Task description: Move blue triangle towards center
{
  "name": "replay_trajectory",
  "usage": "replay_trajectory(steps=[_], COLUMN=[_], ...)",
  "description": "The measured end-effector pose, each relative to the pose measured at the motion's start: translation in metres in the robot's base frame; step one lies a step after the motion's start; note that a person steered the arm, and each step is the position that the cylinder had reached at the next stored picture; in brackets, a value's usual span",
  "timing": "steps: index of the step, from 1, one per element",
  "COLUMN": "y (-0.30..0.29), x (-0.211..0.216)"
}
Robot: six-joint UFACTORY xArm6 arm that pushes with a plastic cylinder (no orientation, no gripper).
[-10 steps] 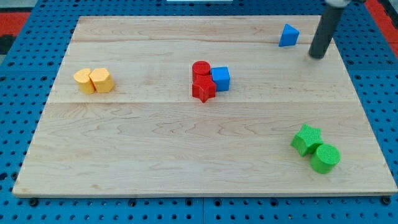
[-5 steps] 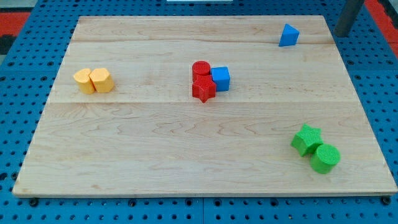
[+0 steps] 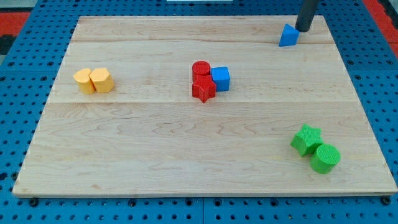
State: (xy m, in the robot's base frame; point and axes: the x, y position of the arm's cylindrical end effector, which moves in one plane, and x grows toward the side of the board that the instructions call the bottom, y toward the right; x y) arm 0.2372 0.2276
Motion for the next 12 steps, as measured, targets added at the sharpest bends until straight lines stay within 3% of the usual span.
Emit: replay_trajectory(steps=[4,5,7,8,10,12], y=[-0.008,-0.097,0.006,0.03,-0.049,-0.091], x=[0.001,0.001,0.002,0.029,0.034,0.07])
